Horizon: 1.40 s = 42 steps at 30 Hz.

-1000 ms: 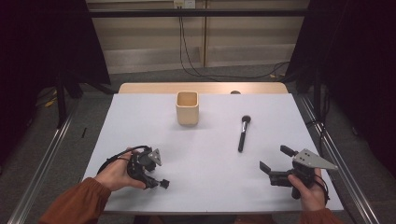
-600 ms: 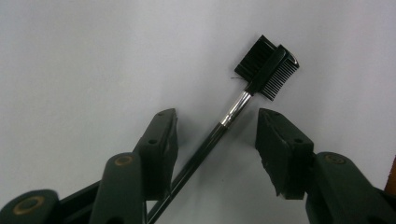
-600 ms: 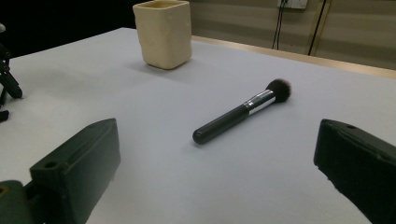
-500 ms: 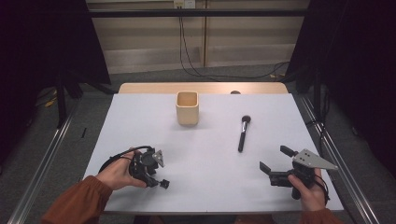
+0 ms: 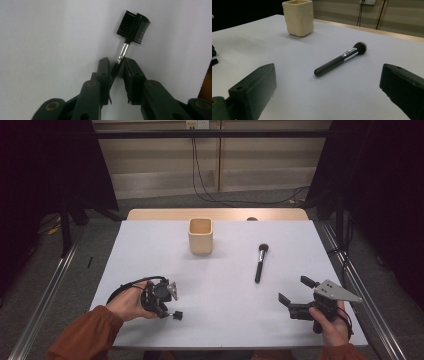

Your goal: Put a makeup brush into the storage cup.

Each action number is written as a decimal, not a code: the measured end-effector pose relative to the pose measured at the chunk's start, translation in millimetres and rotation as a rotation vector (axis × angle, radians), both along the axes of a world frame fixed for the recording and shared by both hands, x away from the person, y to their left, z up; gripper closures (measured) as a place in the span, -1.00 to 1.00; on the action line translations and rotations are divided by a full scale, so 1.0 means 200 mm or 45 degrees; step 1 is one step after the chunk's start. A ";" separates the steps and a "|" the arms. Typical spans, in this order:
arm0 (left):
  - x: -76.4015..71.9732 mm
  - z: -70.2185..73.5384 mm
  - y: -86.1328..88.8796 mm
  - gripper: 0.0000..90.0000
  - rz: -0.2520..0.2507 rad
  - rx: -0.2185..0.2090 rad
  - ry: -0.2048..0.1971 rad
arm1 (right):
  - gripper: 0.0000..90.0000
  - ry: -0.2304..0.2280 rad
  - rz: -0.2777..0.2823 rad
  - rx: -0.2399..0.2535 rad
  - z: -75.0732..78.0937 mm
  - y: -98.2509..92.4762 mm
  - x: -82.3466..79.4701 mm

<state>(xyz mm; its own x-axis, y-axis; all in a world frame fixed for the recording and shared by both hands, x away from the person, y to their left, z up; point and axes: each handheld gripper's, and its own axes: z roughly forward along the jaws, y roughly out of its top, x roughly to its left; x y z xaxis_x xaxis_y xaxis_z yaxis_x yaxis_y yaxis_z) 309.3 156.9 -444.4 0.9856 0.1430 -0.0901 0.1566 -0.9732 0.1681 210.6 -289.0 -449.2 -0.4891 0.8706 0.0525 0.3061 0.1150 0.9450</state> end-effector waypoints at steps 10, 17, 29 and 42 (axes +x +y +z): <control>0.01 0.00 0.01 0.90 0.010 -0.013 0.053 | -0.99 0.000 -0.001 0.002 0.00 0.00 0.00; 0.00 0.00 0.04 0.90 0.071 -0.072 0.049 | -0.99 0.001 0.000 0.004 0.00 0.00 0.00; 0.02 0.02 0.07 0.90 0.179 -0.135 0.033 | -0.99 0.003 0.004 0.001 0.00 0.01 0.01; 0.07 0.11 0.20 0.90 0.366 -0.401 -0.073 | -0.99 0.006 0.000 0.006 0.00 0.00 0.01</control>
<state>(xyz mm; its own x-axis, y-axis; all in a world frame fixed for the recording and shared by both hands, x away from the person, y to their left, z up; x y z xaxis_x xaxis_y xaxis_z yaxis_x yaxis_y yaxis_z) 323.4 196.8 -422.6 0.9145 0.3866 -0.1198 0.3956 -0.7912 0.4663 212.2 -288.1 -449.4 -0.4889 0.8704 0.0587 0.3104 0.1107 0.9441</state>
